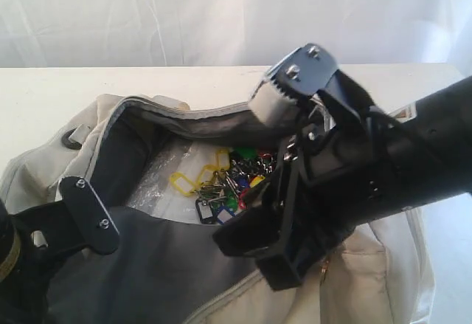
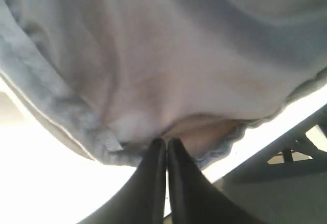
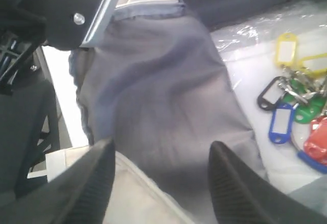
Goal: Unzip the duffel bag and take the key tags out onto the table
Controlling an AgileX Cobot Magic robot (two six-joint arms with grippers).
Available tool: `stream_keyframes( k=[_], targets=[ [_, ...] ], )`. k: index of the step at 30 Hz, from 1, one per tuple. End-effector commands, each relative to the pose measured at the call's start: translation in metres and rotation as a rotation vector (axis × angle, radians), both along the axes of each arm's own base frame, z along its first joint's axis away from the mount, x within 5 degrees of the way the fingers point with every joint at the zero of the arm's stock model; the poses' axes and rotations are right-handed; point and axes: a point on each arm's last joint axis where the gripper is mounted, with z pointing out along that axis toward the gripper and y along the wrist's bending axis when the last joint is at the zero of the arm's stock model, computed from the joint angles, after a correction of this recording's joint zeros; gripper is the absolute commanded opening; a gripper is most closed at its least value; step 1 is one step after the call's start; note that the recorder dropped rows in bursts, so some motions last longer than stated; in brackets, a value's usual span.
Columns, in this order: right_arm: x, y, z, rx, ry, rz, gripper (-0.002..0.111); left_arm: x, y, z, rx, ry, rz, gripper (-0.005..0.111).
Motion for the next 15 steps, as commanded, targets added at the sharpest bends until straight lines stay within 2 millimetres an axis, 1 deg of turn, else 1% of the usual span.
stream_keyframes(
  k=[1,3,5,6,9,12,15],
  targets=[
    [0.004,0.014,-0.022,-0.074,0.066,0.068,0.049,-0.009,0.007,-0.007,-0.009,0.007,0.028,0.008],
    [0.007,0.015,-0.034,-0.122,0.148,0.053,0.042,-0.010,0.008,-0.008,-0.015,0.003,0.033,0.008],
    [0.009,0.012,-0.048,-0.209,0.239,0.028,0.036,-0.009,0.007,-0.008,-0.021,-0.002,0.035,0.008],
    [0.010,0.008,-0.057,-0.289,0.293,0.001,0.031,-0.009,0.007,-0.008,-0.027,-0.006,0.034,0.008],
    [0.010,-0.006,-0.074,-0.503,0.409,-0.058,0.024,-0.007,0.005,-0.008,-0.050,-0.022,0.029,0.008],
    [0.013,-0.017,-0.085,-0.638,0.421,-0.136,0.023,-0.006,0.003,-0.008,-0.064,-0.035,0.024,0.008],
    [0.014,-0.021,-0.088,-0.658,0.408,-0.180,0.023,-0.005,0.002,-0.008,-0.073,-0.041,0.022,0.008]
  ],
)
